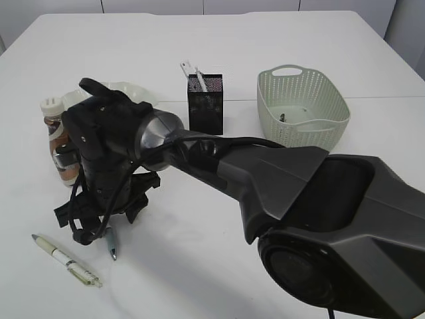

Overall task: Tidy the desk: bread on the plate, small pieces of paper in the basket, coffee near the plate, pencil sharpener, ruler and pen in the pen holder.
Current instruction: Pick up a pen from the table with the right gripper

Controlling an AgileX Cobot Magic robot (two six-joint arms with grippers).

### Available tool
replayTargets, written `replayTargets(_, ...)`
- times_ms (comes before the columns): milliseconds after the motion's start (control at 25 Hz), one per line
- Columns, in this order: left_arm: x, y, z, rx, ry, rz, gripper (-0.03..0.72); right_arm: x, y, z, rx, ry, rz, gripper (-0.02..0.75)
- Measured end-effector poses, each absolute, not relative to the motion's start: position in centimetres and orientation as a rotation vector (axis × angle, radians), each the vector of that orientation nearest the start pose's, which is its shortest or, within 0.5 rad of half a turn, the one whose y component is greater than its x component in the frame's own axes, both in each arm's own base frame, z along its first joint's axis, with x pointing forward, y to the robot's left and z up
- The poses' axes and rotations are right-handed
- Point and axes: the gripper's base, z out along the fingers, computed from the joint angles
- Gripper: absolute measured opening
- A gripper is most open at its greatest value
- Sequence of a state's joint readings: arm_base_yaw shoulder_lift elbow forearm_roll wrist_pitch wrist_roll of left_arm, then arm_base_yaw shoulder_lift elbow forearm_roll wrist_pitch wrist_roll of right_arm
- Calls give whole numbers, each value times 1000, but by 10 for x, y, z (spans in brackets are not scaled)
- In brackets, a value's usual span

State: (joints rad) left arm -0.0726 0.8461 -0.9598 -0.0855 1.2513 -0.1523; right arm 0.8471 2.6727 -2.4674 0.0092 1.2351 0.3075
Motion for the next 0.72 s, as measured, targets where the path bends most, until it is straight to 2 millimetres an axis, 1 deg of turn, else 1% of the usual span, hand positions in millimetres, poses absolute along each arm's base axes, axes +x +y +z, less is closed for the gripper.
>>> replayTargets(520,127,-17,353,-112,2625,-194,307,358,405,119,-787,2847,176,468)
replayTargets(720,127,-17,353,-112,2625,-194,307,362,402,119,-800,2810,97,469)
